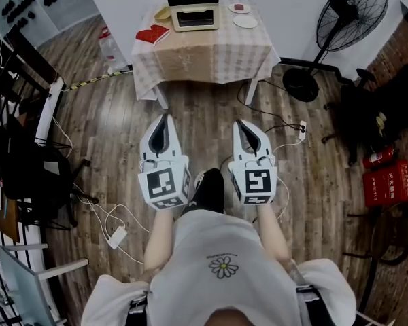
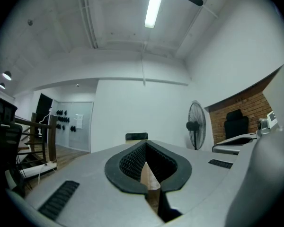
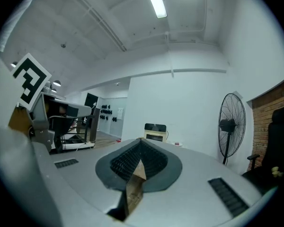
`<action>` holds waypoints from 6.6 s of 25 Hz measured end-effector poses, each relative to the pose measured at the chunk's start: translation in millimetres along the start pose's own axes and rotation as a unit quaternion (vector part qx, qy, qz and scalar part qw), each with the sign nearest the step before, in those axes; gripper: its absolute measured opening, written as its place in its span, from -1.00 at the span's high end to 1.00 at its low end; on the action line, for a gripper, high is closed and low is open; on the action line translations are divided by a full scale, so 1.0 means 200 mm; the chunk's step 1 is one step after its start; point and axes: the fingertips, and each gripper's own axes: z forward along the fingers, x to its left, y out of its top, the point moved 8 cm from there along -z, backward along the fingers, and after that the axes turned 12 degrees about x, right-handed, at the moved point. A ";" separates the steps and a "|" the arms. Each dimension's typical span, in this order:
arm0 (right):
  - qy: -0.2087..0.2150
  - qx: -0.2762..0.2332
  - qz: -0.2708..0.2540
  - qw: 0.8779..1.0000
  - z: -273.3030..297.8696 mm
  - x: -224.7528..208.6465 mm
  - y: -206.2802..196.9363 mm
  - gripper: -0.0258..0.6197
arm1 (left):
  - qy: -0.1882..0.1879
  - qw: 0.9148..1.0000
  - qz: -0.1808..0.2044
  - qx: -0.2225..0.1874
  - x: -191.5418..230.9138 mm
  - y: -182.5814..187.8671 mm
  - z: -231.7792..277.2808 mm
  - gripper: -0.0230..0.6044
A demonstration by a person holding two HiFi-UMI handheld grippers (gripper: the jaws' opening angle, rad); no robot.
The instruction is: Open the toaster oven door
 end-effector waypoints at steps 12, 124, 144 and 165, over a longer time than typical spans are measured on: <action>-0.055 -0.012 -0.040 0.998 0.28 -0.15 0.05 0.89 | -0.011 1.000 -0.020 -0.018 0.05 0.03 0.33 0.87; 0.177 0.235 -0.557 0.776 3.69 -0.75 1.05 0.44 | 0.048 0.997 -0.060 0.014 0.78 0.40 2.42 0.87; 0.191 0.259 -0.561 0.762 3.72 -0.74 1.08 0.45 | -0.051 0.983 -0.173 -0.005 0.83 0.42 2.57 0.83; 0.201 0.307 -0.549 0.751 3.74 -0.72 1.09 0.45 | -0.226 0.819 -0.524 0.060 0.84 0.02 3.24 0.22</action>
